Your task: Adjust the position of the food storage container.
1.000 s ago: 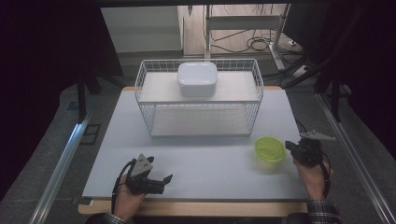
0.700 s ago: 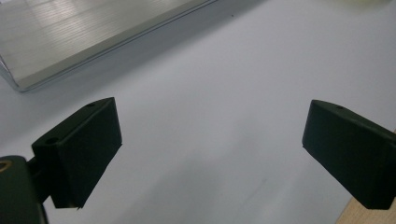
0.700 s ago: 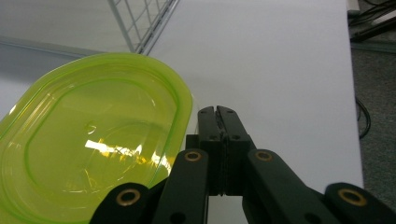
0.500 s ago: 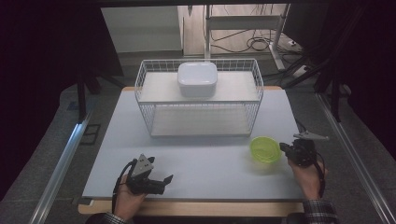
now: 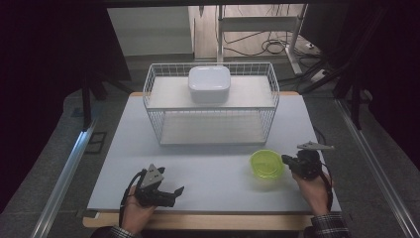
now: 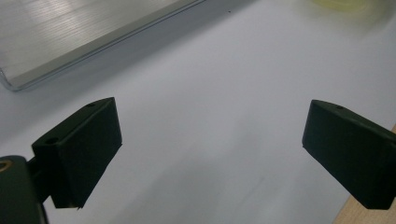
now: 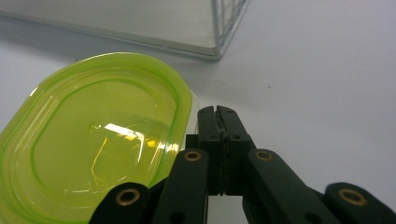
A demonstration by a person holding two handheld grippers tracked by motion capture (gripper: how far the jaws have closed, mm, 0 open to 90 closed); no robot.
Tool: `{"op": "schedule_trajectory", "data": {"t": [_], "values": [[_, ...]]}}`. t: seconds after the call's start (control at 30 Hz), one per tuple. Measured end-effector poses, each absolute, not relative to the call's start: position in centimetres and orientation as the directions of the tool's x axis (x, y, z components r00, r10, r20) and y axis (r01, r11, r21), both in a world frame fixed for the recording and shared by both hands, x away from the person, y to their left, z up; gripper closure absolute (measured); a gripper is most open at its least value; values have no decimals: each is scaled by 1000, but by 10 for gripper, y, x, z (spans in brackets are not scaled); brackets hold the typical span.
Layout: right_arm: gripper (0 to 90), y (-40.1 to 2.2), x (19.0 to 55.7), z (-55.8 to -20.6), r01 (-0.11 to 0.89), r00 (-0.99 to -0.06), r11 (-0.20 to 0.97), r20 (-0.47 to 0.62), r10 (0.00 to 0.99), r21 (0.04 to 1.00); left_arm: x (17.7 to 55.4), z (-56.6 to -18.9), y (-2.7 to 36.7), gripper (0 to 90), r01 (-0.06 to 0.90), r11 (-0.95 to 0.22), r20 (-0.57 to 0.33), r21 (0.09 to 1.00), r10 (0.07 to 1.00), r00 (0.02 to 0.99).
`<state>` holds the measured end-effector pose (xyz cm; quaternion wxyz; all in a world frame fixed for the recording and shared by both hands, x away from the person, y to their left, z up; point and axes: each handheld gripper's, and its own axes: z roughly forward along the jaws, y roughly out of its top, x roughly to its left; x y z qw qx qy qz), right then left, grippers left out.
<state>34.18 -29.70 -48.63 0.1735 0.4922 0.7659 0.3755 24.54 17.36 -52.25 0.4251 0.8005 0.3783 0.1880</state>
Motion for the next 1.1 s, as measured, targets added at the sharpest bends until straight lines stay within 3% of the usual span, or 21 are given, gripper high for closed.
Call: {"op": "schedule_trajectory", "data": {"t": [0.57, 1.1], "values": [[893, -300, 335, -496, 685, -461, 255, 134, 877, 683, 245, -524, 173, 42, 450, -365, -20, 815, 759, 651], [894, -271, 331, -503, 692, -544, 308, 190, 817, 653, 245, -525, 170, 41, 449, -377, -18, 810, 750, 662]]}}
